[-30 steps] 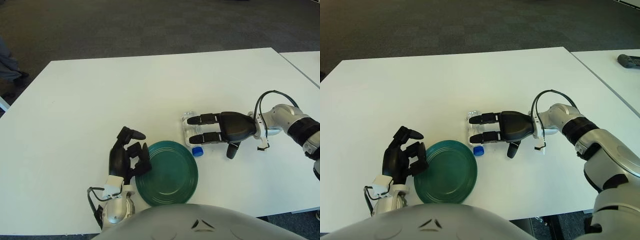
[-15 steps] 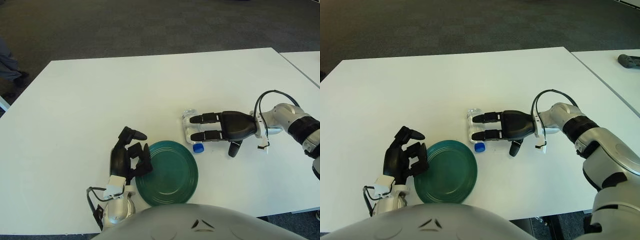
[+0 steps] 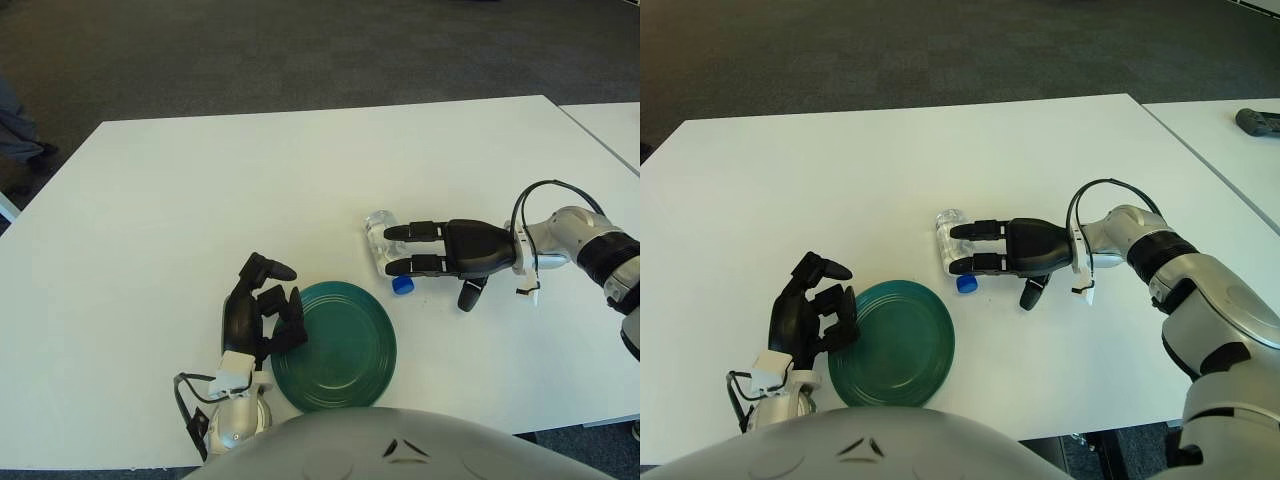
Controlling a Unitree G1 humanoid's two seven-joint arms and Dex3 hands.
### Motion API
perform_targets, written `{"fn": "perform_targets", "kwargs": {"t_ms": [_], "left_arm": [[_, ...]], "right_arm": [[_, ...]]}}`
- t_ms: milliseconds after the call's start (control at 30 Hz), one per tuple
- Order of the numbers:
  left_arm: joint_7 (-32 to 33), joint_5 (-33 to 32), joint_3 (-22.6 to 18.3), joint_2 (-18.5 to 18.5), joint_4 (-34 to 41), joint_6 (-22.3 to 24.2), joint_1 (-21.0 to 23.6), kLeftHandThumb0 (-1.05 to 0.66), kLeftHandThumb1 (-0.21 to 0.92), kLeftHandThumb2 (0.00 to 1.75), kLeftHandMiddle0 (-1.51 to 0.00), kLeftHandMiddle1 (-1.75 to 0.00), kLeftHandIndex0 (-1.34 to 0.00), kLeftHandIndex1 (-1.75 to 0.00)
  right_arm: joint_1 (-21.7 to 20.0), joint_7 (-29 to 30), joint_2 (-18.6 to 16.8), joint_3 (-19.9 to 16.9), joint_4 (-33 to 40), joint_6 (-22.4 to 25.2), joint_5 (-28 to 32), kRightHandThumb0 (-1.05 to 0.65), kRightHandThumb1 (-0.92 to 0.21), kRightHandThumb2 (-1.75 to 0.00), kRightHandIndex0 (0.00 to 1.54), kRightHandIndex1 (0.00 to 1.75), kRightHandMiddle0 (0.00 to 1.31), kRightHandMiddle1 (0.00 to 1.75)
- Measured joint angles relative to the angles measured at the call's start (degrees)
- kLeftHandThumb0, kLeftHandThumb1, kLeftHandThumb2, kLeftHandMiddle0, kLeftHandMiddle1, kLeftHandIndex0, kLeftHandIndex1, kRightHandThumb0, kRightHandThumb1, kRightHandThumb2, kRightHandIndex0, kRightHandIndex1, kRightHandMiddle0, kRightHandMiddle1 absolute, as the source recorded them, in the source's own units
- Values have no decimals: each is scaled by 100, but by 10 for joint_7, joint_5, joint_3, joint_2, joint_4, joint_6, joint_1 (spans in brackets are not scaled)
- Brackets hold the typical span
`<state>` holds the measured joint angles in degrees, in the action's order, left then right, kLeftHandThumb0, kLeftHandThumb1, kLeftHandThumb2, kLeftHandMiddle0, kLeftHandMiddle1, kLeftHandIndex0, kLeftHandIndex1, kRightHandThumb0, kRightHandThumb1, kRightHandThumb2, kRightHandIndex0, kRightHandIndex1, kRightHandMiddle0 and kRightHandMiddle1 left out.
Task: Put the bottle into the plate.
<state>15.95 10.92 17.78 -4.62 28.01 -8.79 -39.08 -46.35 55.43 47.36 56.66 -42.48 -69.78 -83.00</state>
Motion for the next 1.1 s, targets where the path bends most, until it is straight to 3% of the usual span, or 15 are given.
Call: {"fn": "perform_targets", "kwargs": {"t_ms": [467,1100], "left_arm": [[0,-1,2,1,0,1,0,-47,37,125,-129,-175,-57,-175],[5,-2,3,2,1,1,-1,-47,37,125,-129,-175,-57,-175]], "right_arm": [[-4,4,-36,8,-21,3,7,-100,-92,-82,24,0,0,41],[-20,4,-60,16,-18,12,7,-96,-92,-71,22,1,0,41]]}}
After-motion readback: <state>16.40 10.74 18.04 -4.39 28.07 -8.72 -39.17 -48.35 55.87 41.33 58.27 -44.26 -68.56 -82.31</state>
